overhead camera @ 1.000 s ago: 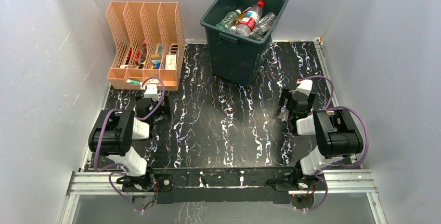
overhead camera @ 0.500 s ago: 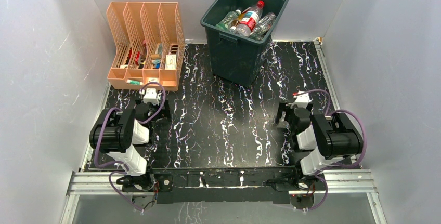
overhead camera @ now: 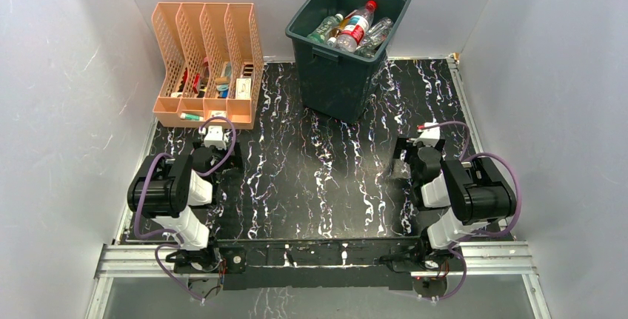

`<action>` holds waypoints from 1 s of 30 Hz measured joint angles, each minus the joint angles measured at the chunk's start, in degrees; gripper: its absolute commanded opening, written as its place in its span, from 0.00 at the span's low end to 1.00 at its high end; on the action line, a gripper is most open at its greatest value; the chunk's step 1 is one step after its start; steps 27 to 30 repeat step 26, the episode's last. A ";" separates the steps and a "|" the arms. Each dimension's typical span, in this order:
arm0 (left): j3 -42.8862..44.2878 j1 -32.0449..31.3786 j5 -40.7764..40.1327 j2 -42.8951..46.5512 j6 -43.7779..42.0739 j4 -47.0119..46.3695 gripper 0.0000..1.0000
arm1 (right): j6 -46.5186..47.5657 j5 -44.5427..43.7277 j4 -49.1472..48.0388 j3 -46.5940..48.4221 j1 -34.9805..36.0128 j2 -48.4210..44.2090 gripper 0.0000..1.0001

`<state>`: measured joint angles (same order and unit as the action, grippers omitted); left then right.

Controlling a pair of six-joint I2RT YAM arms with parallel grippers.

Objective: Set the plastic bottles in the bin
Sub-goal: Reset both arms

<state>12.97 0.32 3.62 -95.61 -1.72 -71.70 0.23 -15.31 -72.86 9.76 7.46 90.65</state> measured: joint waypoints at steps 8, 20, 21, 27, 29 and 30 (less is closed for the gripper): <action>0.00 0.00 0.00 0.00 0.00 0.02 0.98 | -1.60 -3.65 2.38 1.01 -0.26 0.31 0.98; 0.04 0.33 -0.15 0.00 0.26 0.07 0.98 | -1.27 2.10 3.78 1.07 -1.31 0.48 0.98; 0.04 0.33 -0.15 0.00 0.26 0.07 0.98 | -1.27 2.34 3.78 1.07 -1.40 0.48 0.98; 0.81 0.33 -2.16 -0.02 1.16 1.33 0.98 | -1.27 2.89 3.98 1.14 -1.42 0.48 0.98; 0.81 0.33 -2.16 -0.02 1.16 1.33 0.98 | -1.27 2.89 3.98 1.14 -1.42 0.48 0.98; 0.81 0.33 -2.16 -0.02 1.16 1.33 0.98 | -1.27 2.89 3.98 1.14 -1.42 0.48 0.98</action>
